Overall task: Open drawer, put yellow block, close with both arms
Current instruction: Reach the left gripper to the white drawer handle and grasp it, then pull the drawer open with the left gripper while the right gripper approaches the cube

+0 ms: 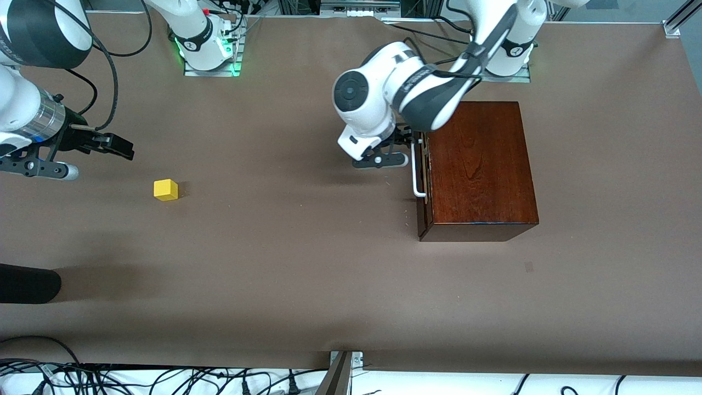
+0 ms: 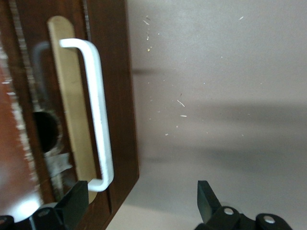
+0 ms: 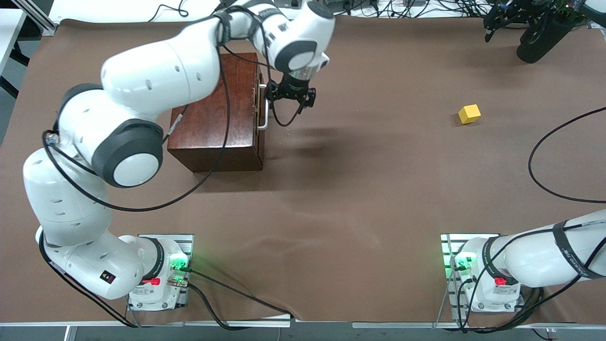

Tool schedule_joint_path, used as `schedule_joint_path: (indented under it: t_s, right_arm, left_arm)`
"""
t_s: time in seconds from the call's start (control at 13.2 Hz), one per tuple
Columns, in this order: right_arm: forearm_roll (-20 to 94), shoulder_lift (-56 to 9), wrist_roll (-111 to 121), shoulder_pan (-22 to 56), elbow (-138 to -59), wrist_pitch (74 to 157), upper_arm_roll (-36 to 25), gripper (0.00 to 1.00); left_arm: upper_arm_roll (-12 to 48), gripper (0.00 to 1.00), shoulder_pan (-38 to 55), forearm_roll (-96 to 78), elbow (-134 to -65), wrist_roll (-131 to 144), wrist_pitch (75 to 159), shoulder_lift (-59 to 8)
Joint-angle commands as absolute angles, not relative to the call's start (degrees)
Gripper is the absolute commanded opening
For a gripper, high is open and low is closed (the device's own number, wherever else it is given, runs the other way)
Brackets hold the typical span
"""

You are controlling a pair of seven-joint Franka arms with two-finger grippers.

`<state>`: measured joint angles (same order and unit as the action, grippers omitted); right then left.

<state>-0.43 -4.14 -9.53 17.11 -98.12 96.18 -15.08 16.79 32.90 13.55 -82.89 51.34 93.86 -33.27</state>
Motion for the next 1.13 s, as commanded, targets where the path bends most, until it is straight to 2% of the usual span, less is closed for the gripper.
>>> schedule_joint_path:
  t_s: [0.0, 0.83, 1.06]
  right_arm:
    - [-0.4, -3.7, -8.6, 16.9, -98.5, 96.5, -15.0, 1.0]
    - [-0.4, -3.8, -8.6, 16.9, -98.5, 96.5, -15.0, 1.0]
    - [-0.4, -3.7, -8.6, 16.9, -98.5, 96.5, -15.0, 1.0]
  left_arm:
    - [16.0, 1.0, 35.2, 17.0, -80.3, 52.1, 93.3, -36.6]
    - [12.5, 1.0, 34.5, 17.7, -80.3, 51.9, 93.4, -38.9]
    - [12.2, 1.0, 34.5, 19.1, -80.8, 51.9, 96.9, -39.2]
